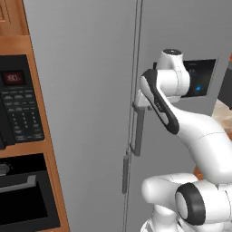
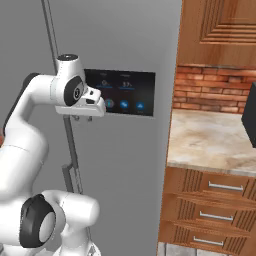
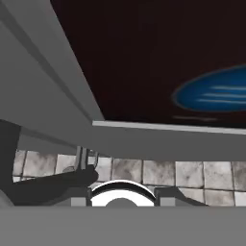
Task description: Open the freezer door, pick up the ice cube tray from the freezer, and place it on the dining counter.
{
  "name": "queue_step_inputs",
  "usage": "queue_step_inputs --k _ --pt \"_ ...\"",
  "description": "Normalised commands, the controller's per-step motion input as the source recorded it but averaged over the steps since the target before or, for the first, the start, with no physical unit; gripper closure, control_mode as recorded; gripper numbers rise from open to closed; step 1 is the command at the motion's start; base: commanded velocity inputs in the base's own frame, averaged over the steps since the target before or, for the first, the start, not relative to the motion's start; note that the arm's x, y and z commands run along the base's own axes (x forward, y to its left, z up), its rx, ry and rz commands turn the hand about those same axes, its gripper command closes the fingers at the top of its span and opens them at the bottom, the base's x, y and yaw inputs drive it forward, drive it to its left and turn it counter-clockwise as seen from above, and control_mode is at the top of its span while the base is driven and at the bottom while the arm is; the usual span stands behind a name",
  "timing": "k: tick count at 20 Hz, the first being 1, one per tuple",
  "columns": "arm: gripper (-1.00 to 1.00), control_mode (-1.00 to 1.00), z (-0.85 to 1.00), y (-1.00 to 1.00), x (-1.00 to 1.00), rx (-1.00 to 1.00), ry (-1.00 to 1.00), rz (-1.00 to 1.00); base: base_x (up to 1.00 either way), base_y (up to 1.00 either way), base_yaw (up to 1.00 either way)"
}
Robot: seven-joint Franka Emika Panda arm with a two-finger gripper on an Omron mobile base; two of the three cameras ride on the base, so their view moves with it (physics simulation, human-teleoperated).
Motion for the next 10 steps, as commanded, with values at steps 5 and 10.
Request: queue_step_inputs --k 5,10 --pt "-1.0 -1.0 -0.02 0.0 -0.69 0.0 -0.01 -0.03 0.0 0.0 0.0" --pt "-1.0 -1.0 -0.11 -0.01 -0.98 0.0 0.0 -0.01 0.0 0.0 0.0"
